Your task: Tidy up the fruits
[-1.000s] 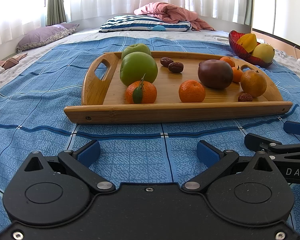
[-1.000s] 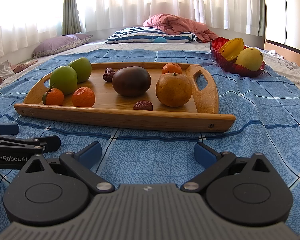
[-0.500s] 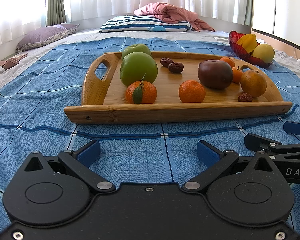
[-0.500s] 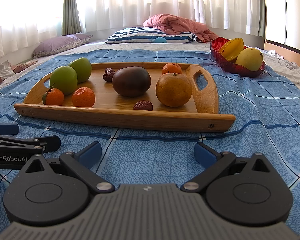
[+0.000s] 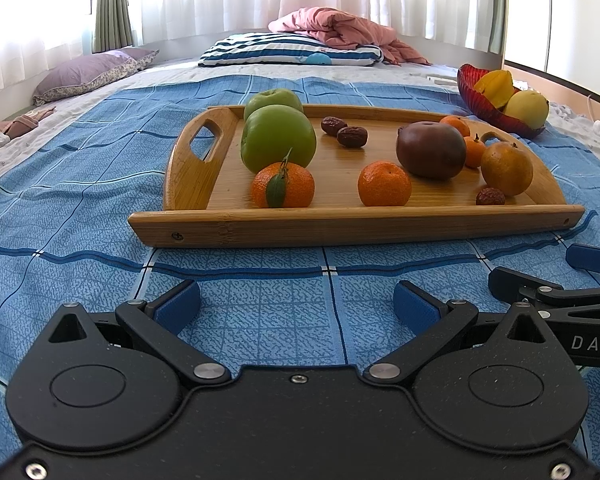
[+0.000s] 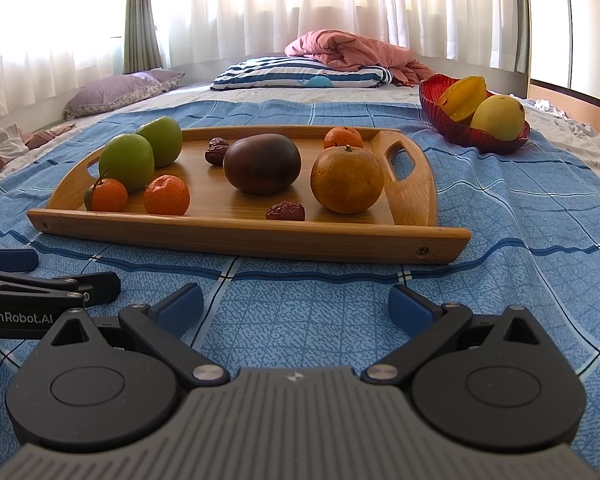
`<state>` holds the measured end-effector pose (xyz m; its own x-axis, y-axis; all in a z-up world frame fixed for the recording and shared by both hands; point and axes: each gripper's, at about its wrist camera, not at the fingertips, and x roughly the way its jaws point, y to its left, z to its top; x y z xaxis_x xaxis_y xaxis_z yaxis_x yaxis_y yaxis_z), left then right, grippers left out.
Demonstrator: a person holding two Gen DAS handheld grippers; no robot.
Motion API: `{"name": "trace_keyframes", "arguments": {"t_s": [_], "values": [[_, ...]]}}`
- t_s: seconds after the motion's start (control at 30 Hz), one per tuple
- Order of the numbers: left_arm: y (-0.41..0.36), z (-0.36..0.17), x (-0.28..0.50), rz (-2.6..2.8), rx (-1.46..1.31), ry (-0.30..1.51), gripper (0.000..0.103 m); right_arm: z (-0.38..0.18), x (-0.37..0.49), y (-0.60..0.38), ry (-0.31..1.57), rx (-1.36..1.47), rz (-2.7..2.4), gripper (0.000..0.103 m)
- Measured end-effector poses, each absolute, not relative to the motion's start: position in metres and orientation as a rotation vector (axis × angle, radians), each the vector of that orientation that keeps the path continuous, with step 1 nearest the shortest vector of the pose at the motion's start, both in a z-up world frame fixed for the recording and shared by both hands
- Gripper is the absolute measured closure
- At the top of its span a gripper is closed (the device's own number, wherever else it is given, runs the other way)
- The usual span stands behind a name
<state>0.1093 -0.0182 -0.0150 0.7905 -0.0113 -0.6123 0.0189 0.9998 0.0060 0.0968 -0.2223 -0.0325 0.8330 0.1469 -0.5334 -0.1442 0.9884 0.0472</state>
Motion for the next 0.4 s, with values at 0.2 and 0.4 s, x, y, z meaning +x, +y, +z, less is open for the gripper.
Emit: {"name": "trace_keyframes", "arguments": {"t_s": [0.2,0.4], "values": [[-0.0175,-0.0145,0.1101,-0.015,0.01,0.652,0.0,-0.0327,0.0969,-0.222,0.565,0.005,0.154,0.0],[-0.0177,-0.0162,0.1125,-0.013,0.008,0.645,0.0,-0.0329,0.0967,-0.2225,0.565,0.003,0.153,0.0]]}}
